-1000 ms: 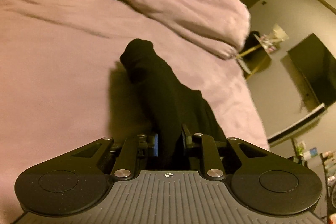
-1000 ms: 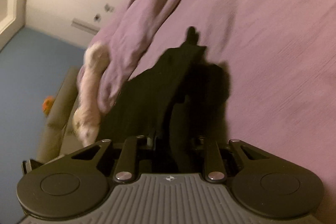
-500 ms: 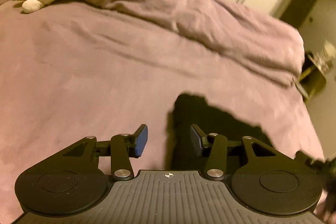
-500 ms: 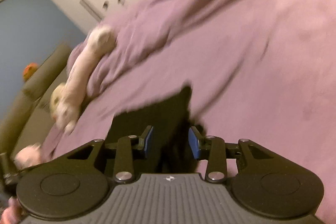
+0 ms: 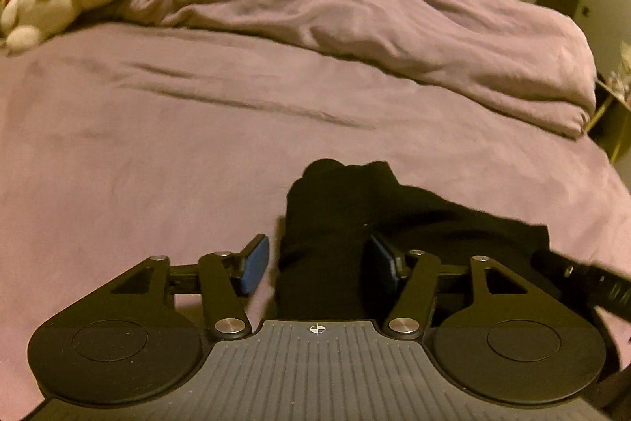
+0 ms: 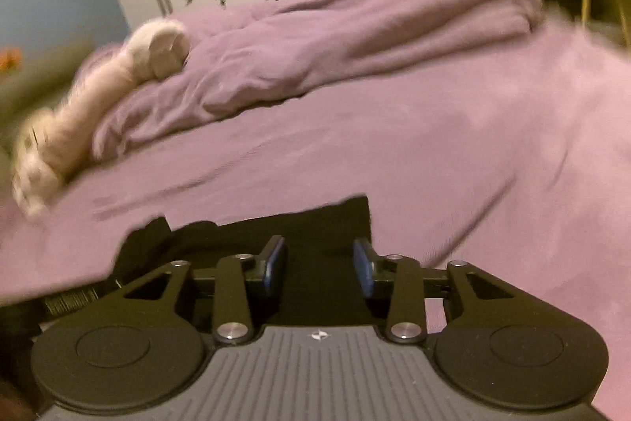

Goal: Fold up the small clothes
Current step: 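Lay the folded black shirt down and open both grippers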

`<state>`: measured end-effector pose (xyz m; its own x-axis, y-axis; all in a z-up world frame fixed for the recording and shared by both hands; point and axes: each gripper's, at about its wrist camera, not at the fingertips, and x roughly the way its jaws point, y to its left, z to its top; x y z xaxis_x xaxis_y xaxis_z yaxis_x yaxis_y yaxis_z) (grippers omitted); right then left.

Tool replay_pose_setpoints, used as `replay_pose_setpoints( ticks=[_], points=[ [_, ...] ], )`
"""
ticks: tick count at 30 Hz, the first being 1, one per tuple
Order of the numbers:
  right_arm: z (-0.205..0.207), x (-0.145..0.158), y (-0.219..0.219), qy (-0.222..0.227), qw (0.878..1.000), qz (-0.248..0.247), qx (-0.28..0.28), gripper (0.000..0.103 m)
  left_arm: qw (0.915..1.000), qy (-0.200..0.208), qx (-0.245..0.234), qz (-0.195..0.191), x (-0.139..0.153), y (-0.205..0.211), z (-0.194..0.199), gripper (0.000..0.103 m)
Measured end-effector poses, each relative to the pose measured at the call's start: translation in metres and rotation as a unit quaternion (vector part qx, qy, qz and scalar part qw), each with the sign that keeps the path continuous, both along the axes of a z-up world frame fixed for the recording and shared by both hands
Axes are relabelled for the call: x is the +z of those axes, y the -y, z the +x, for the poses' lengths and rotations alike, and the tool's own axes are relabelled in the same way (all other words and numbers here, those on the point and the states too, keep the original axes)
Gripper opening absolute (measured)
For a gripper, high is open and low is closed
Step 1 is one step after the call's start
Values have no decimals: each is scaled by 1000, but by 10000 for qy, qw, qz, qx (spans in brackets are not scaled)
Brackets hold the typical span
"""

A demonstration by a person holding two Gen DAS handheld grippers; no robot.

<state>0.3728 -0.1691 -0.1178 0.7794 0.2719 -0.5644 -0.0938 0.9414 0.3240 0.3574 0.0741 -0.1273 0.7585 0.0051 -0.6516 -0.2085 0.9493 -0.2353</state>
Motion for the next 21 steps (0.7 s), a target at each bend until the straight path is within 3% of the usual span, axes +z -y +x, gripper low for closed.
replay_pose_setpoints(
  ticks=[4,7,9,11,13,16,21],
  points=[
    [-12,20,-24,129,9968,-698,359,39,9997,-233,-101,-7,22,-6,-21,61],
    [-51,36,-27,173,9930,-971,642,40,9984,-342,-387,-245,33,-10,-63,64],
    [-88,40,-20,187,9925,-892,815,41,9961,-472,-518,-528,29,-12,-92,67],
    [-121,35,-17,74,9892,-1223,808,41,9943,-740,-552,-527,19,-10,-111,67],
    [-138,23,-12,-184,9852,-1517,771,41,9954,-656,-421,-558,15,-11,-126,76],
    [-149,17,-2,-241,9878,-1406,629,53,9951,-809,-319,-462,22,-9,-135,76],
    [-163,29,14,-611,9941,-840,300,52,9938,-1053,-355,-75,37,2,-153,75]
  ],
)
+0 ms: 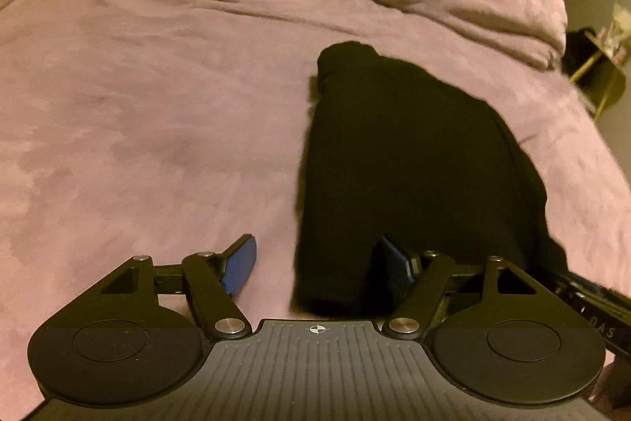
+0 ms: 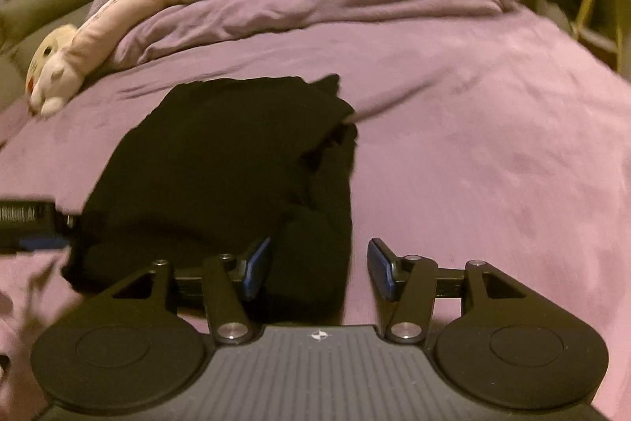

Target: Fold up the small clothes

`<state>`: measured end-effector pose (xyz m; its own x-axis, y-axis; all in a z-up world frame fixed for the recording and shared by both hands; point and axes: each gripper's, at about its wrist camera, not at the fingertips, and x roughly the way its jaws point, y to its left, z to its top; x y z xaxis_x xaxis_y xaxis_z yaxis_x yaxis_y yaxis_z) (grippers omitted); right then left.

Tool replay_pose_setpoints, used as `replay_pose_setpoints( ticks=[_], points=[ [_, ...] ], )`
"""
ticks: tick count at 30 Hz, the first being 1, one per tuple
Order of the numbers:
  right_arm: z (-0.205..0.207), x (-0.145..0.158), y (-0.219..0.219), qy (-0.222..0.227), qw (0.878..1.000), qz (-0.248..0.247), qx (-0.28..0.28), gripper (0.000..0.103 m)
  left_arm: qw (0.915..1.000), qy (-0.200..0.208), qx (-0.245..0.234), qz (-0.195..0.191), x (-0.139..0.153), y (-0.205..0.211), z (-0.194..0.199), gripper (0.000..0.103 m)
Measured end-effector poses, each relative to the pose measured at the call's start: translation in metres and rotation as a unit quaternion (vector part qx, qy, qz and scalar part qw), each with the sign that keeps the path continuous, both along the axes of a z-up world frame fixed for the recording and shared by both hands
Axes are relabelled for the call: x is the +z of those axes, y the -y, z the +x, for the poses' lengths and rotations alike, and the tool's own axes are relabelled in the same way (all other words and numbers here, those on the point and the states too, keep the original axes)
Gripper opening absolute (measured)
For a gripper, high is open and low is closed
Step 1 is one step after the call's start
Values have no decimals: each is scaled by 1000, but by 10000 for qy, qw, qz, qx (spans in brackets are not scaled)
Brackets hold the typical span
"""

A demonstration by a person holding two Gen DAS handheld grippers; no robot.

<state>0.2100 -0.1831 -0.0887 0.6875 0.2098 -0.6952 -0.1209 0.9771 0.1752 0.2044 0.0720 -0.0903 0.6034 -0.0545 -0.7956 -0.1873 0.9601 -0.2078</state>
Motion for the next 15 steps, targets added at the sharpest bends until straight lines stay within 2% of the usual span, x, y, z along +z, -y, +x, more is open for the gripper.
replay_pose_setpoints(
  ticks=[4,6,9,12,13,15],
  points=[
    [-11,-7,-2,-128,9986,-515,22,52,9986,-474,-27,216,-3,5,-5,75],
    [-15,-1,-4,-310,9971,-695,10,53,9981,-500,-37,360,3,9,-12,75],
    [-27,5,-15,-790,9935,-775,280,55,9974,-445,-43,571,14,16,-23,79],
    [-47,9,-27,-957,9909,-820,469,68,9967,-402,-63,700,23,20,-35,86],
    [-52,11,-29,-1026,9906,-780,458,74,9965,-396,-73,734,26,21,-38,87],
    [-60,14,-30,-1192,9901,-599,427,80,9960,-377,-94,807,31,23,-46,91]
  ],
)
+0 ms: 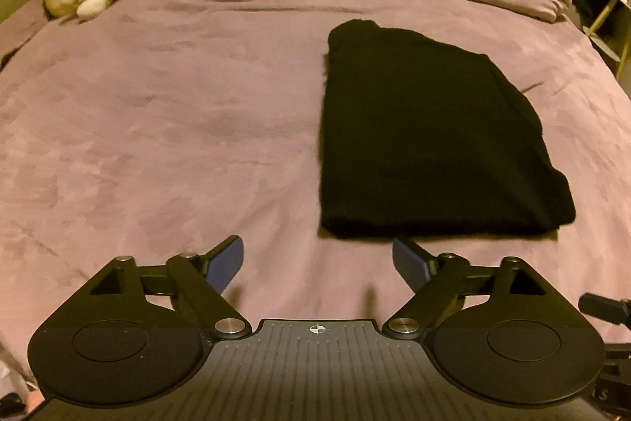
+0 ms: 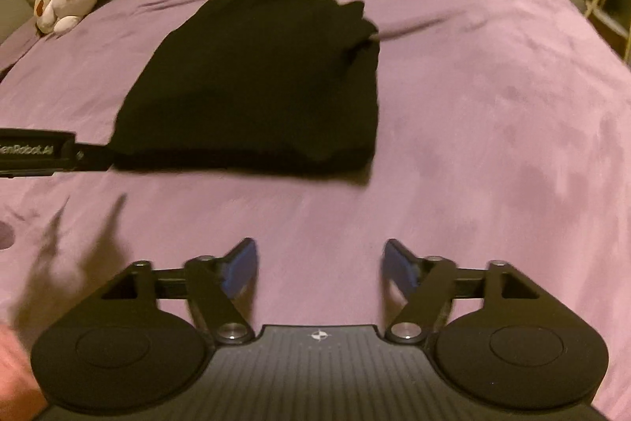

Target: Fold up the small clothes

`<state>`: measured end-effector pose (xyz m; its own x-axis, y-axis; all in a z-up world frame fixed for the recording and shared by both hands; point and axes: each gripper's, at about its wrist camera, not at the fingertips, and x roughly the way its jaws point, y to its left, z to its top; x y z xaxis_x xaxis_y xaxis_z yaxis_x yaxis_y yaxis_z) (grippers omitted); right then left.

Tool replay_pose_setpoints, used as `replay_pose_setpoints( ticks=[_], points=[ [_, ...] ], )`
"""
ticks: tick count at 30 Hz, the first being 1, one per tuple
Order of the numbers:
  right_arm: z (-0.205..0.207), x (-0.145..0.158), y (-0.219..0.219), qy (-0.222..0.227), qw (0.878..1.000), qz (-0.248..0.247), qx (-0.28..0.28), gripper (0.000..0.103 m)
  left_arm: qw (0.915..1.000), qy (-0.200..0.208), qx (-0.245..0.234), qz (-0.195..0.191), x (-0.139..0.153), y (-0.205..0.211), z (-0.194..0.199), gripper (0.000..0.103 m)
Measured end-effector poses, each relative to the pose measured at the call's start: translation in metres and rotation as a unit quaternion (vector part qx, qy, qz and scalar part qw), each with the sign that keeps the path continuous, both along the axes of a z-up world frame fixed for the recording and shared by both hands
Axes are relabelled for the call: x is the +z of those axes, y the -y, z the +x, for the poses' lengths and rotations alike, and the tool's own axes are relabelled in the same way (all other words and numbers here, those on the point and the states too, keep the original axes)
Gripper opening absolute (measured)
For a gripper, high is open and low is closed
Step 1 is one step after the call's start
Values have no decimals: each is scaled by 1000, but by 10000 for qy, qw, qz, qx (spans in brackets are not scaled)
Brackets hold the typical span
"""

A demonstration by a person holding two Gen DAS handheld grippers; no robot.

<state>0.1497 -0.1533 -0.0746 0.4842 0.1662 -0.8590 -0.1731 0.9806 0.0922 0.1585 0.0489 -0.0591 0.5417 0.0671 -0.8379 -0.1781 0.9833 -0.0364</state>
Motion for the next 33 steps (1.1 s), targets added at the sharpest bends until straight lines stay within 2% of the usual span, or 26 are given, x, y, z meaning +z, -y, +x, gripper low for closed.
replay_pose_setpoints(
  ticks=[4,8,15,19,21,24,26,33],
  points=[
    [-11,12,-7,-262,9996,74,47,87,9997,-47,-68,246,7,4,-9,94],
    [-17,28,-12,-173,9998,93,-26,99,9987,-90,-79,503,14,7,-17,94],
    [-13,49,-17,-36,9999,-9,-118,99,9965,-244,6,799,28,7,-16,96],
    [-8,55,-18,29,9997,-145,-172,99,9931,-430,-191,1071,33,13,-10,96],
    [-4,59,-19,43,9995,-209,-215,99,9936,-364,-252,1037,35,14,-10,96],
    [0,60,-22,-6,9993,-291,-255,99,9965,-422,-259,672,33,11,-7,96],
    [4,61,-24,-42,9991,-298,-309,99,9970,-483,-245,558,31,10,-5,96],
    [10,61,-29,-81,9986,-406,-315,99,9966,-531,-272,577,29,10,-3,96]
  ],
)
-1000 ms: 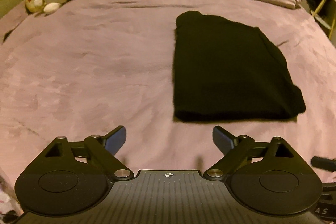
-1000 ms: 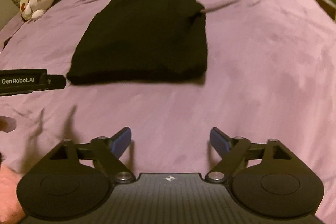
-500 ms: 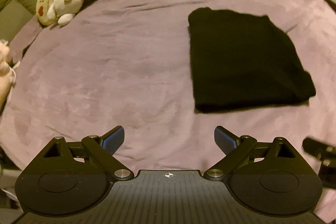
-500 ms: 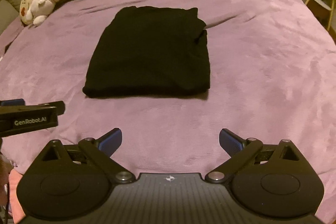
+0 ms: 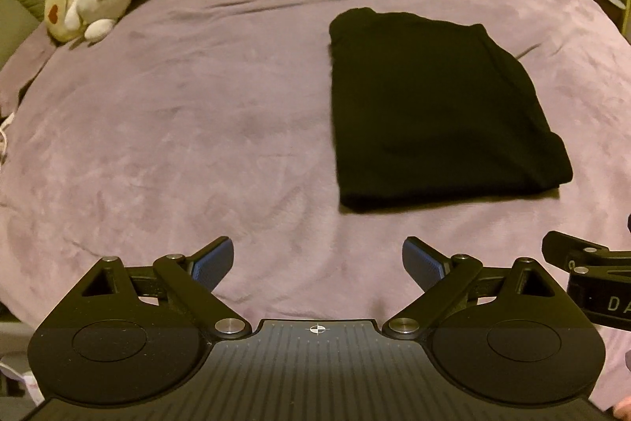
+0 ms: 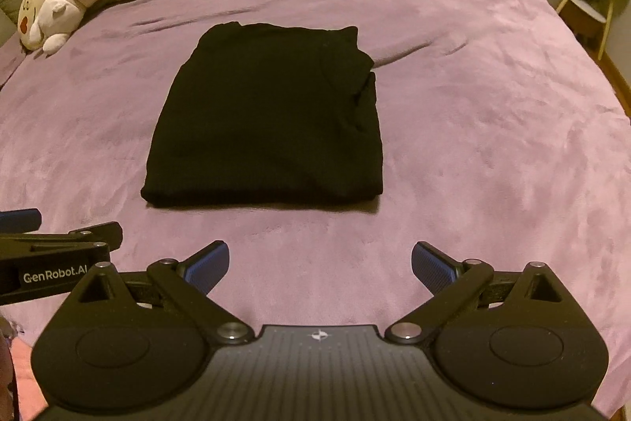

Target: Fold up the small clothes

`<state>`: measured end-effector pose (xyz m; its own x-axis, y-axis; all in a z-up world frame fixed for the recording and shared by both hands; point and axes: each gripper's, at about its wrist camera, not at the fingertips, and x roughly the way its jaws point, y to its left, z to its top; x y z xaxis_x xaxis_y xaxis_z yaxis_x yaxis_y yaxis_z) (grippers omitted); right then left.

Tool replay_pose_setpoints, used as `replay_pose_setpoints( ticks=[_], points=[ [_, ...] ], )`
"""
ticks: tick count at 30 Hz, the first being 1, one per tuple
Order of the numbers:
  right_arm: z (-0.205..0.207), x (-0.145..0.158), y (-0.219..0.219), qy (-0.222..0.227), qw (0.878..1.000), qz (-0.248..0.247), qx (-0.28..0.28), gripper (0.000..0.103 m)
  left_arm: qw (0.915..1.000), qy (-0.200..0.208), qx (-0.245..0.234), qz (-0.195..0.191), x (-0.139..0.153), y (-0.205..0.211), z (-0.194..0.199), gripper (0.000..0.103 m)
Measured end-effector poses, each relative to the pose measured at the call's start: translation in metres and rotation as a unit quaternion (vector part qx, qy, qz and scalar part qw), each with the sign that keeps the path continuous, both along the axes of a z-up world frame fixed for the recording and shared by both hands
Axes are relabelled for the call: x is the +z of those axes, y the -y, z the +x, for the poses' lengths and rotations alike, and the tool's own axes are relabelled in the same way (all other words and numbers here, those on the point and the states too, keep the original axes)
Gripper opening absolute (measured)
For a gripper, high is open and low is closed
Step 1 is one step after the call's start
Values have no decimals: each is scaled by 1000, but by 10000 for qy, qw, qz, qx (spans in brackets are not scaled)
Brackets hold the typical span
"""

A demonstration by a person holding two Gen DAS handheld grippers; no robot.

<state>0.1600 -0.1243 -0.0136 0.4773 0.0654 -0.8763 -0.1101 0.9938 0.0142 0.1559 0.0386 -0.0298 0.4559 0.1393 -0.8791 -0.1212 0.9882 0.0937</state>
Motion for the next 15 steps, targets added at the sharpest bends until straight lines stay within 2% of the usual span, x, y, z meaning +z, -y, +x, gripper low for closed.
replay_pose_setpoints(
  ticks=[15],
  points=[
    [5,-1,-2,-77,10000,-14,-15,99,10000,-51,-27,7,0,2,2,96]
  ],
)
